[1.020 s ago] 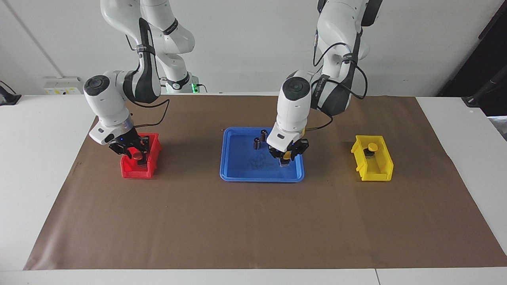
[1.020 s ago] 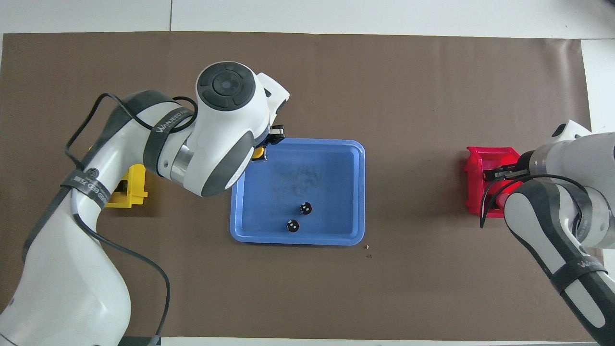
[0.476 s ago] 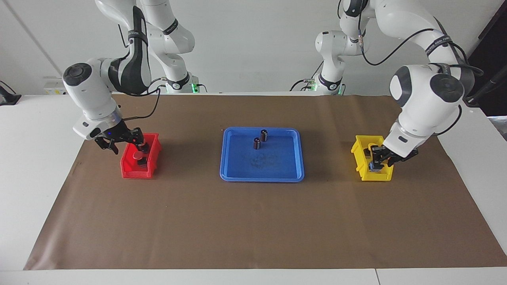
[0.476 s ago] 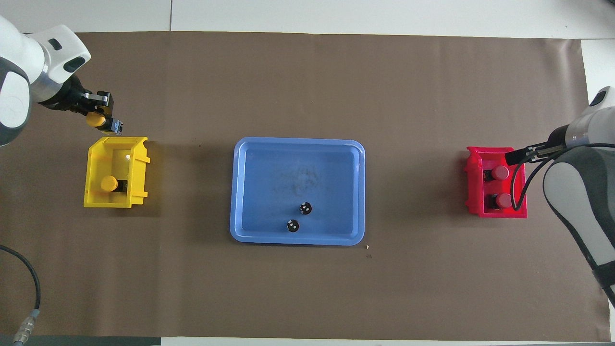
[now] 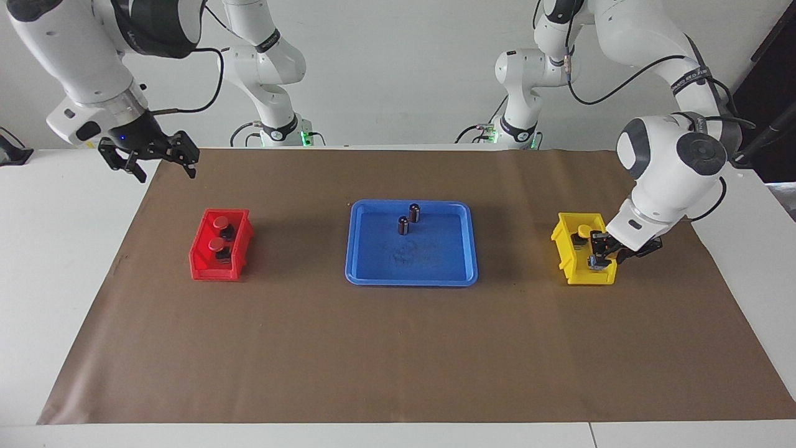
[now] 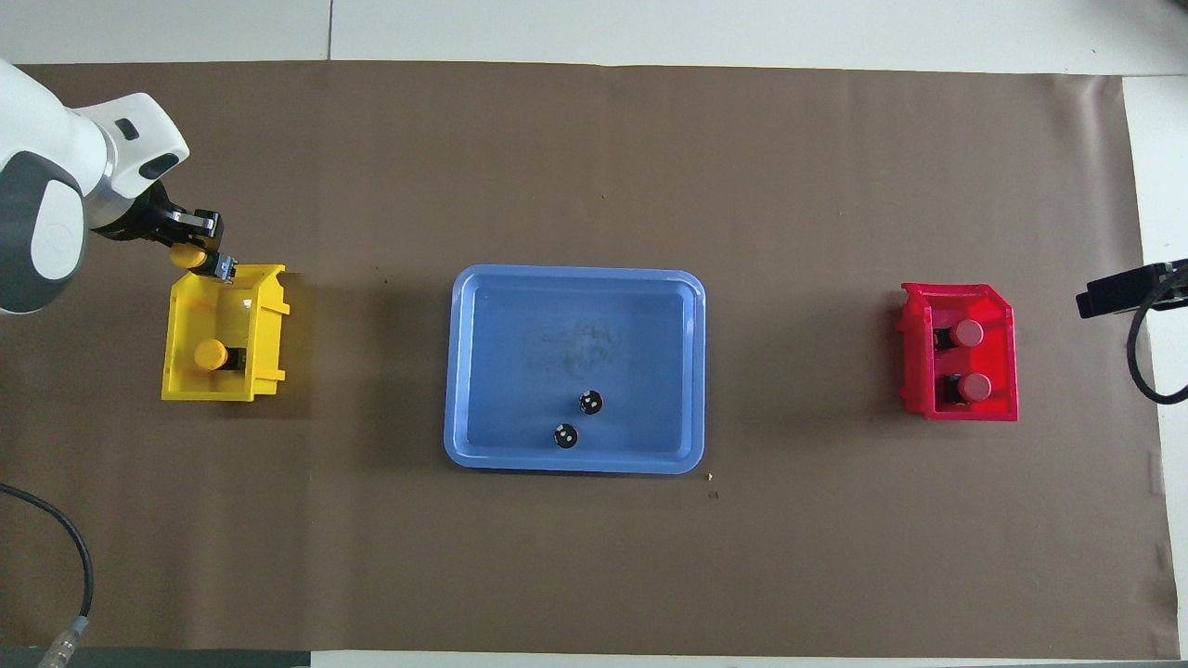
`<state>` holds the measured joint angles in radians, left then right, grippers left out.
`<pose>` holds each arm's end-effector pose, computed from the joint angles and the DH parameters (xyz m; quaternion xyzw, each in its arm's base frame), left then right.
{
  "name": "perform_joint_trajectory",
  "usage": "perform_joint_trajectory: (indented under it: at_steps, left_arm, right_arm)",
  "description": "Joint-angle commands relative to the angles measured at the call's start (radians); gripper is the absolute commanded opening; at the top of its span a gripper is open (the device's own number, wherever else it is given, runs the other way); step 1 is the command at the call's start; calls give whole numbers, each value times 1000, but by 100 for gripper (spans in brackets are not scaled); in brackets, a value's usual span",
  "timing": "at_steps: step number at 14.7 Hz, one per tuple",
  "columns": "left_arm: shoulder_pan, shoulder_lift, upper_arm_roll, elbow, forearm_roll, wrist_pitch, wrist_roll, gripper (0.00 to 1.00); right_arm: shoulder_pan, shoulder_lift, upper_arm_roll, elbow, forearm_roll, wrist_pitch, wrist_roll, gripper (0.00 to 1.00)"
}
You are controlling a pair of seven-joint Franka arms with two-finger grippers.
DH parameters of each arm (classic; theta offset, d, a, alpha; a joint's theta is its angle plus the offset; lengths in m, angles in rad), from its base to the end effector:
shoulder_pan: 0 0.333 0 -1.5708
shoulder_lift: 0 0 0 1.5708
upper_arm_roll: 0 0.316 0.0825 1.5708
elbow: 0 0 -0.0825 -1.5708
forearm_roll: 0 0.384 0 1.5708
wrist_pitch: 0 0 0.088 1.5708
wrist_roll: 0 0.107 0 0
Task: Sort red and yellow buttons by color
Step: 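Carry the yellow button to the yellow bin while the right gripper withdraws, then lower the yellow button into the yellow bin and open the left gripper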
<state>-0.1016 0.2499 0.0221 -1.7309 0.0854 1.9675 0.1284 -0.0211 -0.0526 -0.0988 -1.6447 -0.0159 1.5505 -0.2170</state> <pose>0.6282 -0.0455 0.4335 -0.9918 0.1206 0.0077 0.0418 0.5308 -0.0671 0.6165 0.9986 0.0486 -0.0215 0.0018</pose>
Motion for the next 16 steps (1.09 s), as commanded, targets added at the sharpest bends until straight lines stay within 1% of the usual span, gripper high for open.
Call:
perform_joint_trajectory:
  at_steps: [1,2,4,6,8,15,16]
  left_arm:
    - [19,-83,1,-146,30,103,17,1]
    - [19,-92,1,-176,30,123,17,1]
    - [20,-103,1,-197,30,126,17,1]
    - [20,-116,1,-229,30,140,16,1]
    - [26,-121,1,-272,30,206,8,1]
    - [26,-104,1,-321,30,286,7,2]
    - [26,-104,1,-326,30,295,8,6]
  right_arm:
    - [-37,39,2,69,11,-67,13,100]
    - [-54,39,-1,75,4,-69,15,100]
    - [-39,45,-9,66,-10,-75,33,100]
    - [-49,42,-9,65,-7,-58,42,100]
    - [-43,42,-7,66,-9,-59,42,100]
    - [-49,36,-4,60,-12,-79,44,100]
    - [-50,36,-4,59,-12,-79,44,100]
